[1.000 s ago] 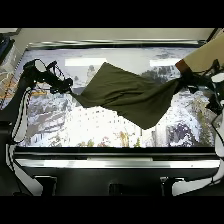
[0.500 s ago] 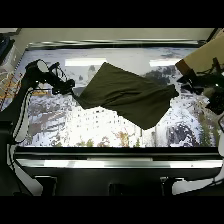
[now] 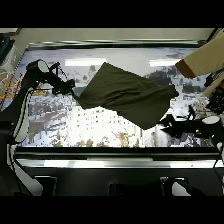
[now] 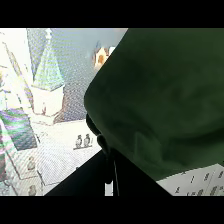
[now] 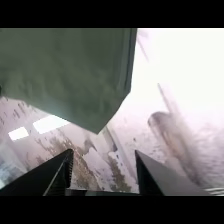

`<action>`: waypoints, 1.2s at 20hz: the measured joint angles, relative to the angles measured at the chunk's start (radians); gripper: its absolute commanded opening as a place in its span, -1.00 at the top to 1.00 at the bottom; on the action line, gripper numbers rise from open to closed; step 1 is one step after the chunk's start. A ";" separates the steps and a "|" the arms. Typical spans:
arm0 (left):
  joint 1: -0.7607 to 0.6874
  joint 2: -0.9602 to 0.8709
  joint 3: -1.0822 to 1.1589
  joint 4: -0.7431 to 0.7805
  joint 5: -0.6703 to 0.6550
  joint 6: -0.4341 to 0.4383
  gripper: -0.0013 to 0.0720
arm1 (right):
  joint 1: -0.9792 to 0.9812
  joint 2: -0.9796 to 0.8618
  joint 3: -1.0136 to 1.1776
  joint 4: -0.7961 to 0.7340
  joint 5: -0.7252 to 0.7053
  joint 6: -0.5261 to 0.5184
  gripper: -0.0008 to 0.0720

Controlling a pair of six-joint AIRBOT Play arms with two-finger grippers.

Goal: Fold the clothes and pants, and hang the long-sleeved shirts on hangers.

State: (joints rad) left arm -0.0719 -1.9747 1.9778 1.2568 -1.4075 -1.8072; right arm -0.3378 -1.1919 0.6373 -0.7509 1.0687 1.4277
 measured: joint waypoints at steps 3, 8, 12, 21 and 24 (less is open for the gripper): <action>0.000 0.000 0.000 0.000 0.000 0.000 0.91 | 0.090 0.027 -0.083 0.060 -0.117 0.009 -0.32; 0.000 0.000 0.000 -0.001 0.000 0.000 0.91 | 0.181 0.020 -0.121 0.096 -0.294 0.071 -0.32; 0.000 0.000 0.000 -0.001 0.000 0.000 0.91 | 0.200 -0.007 -0.126 0.121 -0.386 0.114 0.08; 0.000 -0.001 0.000 0.000 0.000 0.000 0.91 | 0.206 -0.032 -0.126 0.212 -0.526 0.097 0.89; 0.000 0.001 0.000 0.000 0.000 0.000 0.91 | 0.206 -0.015 -0.101 0.257 -0.510 0.048 0.89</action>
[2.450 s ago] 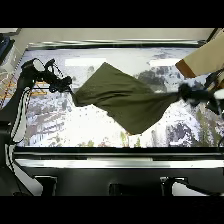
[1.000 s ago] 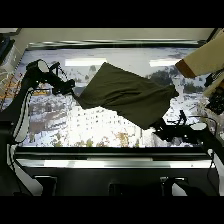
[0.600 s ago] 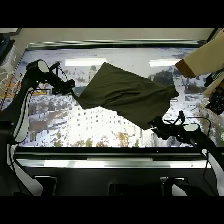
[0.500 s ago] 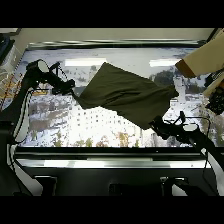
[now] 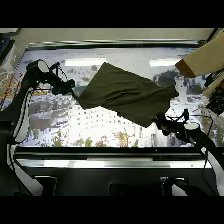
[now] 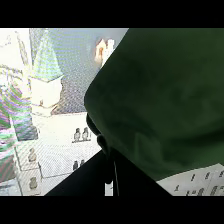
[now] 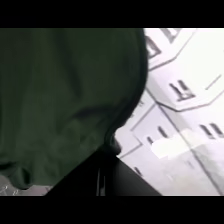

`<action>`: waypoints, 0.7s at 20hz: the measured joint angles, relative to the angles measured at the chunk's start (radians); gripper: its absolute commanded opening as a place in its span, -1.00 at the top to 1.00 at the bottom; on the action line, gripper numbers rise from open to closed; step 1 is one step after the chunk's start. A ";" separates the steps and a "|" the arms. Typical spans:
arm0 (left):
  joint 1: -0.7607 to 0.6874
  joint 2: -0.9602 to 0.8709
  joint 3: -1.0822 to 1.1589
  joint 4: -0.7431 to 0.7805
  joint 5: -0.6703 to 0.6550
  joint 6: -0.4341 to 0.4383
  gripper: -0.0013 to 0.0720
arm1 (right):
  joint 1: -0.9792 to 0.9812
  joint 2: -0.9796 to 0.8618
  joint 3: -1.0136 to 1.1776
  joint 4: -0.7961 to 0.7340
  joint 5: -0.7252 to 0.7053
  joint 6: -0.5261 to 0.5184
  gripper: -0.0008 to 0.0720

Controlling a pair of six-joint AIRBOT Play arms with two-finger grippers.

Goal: Fold the clothes and pants, and hang the long-sleeved shirts on hangers.

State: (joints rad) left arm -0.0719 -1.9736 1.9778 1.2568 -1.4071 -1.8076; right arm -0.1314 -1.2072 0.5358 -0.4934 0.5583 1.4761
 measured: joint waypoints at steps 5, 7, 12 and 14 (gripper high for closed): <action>0.019 0.079 0.077 0.000 0.008 0.014 0.91 | 0.000 0.138 0.212 0.024 0.060 -0.094 0.89; 0.037 0.175 0.111 -0.003 0.046 0.039 0.91 | 0.000 0.206 0.388 0.027 0.087 -0.133 0.89; 0.087 0.578 0.113 0.037 0.280 0.073 0.91 | 0.000 0.335 0.937 -0.043 0.153 -0.146 0.89; 0.094 0.746 0.090 0.082 0.380 0.077 0.92 | -0.001 0.364 1.125 -0.105 0.179 -0.087 0.89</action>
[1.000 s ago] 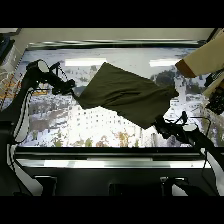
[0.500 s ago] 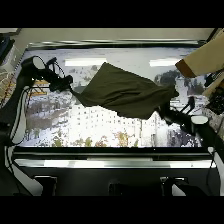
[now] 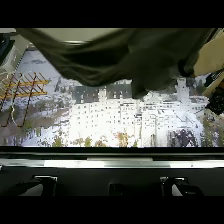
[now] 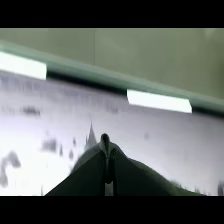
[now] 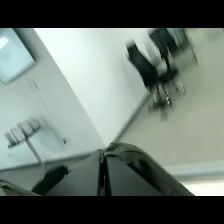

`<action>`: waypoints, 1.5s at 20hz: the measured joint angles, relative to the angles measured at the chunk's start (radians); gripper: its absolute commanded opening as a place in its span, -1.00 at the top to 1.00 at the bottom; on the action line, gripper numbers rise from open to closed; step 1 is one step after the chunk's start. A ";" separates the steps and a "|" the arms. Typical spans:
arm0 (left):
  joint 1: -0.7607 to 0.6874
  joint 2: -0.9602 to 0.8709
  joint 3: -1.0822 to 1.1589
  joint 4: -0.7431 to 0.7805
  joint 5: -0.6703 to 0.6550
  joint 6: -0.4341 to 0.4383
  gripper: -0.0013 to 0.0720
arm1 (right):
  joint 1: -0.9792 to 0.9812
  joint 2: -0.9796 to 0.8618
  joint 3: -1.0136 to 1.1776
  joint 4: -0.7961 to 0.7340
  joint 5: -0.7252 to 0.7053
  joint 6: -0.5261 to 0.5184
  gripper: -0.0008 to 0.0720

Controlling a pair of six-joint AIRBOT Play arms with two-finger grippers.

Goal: Fold the clothes and pants, and hang the long-sleeved shirts on hangers.

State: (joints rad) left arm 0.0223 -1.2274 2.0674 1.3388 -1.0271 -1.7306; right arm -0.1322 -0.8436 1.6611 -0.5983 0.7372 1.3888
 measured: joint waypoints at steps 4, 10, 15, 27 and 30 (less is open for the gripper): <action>0.006 0.222 -0.025 0.081 0.090 0.001 0.92 | 0.000 0.023 0.240 -0.143 0.044 0.147 0.89; 0.007 0.217 -0.064 0.138 0.007 0.003 0.91 | 0.000 -0.106 0.323 -0.282 0.211 0.286 0.89; 0.007 -0.021 -0.174 0.148 -0.109 0.031 0.91 | 0.000 -0.399 0.308 -0.315 0.442 0.336 0.89; 0.008 -0.696 -0.245 -0.005 -0.018 0.045 0.91 | 0.152 -1.150 0.244 -0.343 0.172 0.442 0.67; 0.009 -0.730 -0.245 -0.022 -0.006 0.045 -0.10 | 0.162 -1.204 0.243 -0.322 0.134 0.465 -0.25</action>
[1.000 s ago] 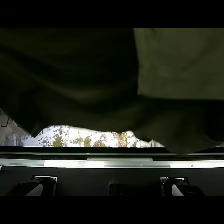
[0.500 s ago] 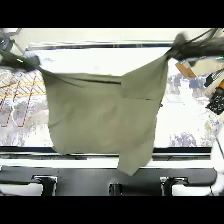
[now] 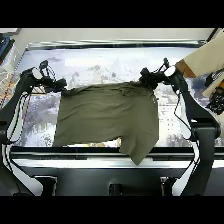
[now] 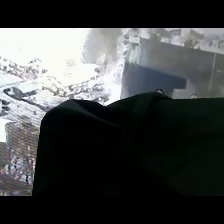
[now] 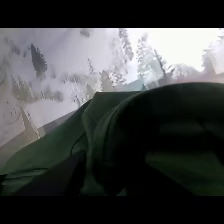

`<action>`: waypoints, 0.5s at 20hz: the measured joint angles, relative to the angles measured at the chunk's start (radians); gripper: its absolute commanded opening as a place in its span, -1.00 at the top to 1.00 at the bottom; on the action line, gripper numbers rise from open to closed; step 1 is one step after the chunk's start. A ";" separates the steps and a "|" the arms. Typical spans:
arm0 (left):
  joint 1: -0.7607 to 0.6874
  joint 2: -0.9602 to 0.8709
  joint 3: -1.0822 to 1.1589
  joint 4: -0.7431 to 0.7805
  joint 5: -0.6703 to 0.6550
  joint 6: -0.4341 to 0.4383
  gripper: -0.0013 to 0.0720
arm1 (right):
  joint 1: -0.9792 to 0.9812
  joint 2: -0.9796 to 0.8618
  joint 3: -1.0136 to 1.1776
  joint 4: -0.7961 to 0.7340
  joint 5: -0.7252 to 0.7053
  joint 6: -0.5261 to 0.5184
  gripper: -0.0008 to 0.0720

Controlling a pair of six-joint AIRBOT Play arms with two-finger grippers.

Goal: Fold the clothes and pants, and hang the long-sleeved shirts on hangers.

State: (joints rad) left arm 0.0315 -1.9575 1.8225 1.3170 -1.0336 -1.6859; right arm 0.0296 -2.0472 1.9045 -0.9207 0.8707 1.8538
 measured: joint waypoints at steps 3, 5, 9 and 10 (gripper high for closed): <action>0.018 0.008 0.000 -0.007 -0.026 0.001 -0.51 | -0.037 0.021 0.001 0.012 0.074 -0.031 -0.28; 0.048 0.038 0.000 -0.009 -0.073 0.020 -0.48 | -0.092 0.076 0.003 0.013 0.172 -0.114 -0.29; 0.142 0.132 -0.023 -0.029 -0.233 0.078 -0.48 | -0.243 0.207 -0.015 0.011 0.415 -0.281 -0.34; 0.172 0.165 -0.049 -0.048 -0.258 0.096 -0.48 | -0.277 0.238 -0.042 0.011 0.468 -0.317 -0.34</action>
State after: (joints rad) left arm 0.2031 -1.7927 1.7737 1.2694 -1.2919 -1.5902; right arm -0.2478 -1.8088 1.8629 -0.9100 1.3384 1.5364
